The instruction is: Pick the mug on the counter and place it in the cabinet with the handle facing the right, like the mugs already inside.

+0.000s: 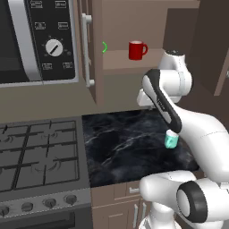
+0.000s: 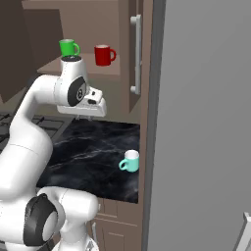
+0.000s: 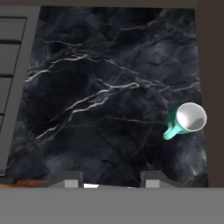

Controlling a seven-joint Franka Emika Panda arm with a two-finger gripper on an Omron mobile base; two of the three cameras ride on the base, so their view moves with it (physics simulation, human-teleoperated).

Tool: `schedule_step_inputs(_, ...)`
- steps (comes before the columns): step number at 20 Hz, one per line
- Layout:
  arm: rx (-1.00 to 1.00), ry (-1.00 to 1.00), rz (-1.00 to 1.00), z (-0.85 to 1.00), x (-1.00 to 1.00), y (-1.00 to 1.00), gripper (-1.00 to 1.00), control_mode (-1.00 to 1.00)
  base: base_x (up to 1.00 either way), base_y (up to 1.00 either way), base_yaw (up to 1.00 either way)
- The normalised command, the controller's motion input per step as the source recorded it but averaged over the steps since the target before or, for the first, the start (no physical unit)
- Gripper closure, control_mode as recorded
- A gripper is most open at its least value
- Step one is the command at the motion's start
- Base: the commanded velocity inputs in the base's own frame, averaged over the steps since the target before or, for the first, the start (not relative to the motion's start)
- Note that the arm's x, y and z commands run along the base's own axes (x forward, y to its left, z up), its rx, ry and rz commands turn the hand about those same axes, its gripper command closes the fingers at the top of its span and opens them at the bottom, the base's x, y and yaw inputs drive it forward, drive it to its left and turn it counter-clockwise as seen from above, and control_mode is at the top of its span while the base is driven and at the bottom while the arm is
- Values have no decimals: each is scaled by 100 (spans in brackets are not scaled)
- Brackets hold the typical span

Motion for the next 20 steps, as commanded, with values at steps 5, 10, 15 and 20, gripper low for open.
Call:
schedule_step_inputs(5,0,0,-4,-7,-4,0,-100,-100,0,0,0)
schedule_step_inputs(10,0,0,-17,-19,-6,0,-100,-100,0,0,0)
schedule_step_inputs(15,0,0,-28,-29,-8,0,-100,-100,0,0,0)
schedule_step_inputs(20,0,0,-25,-34,0,-7,-100,-100,0,0,0)
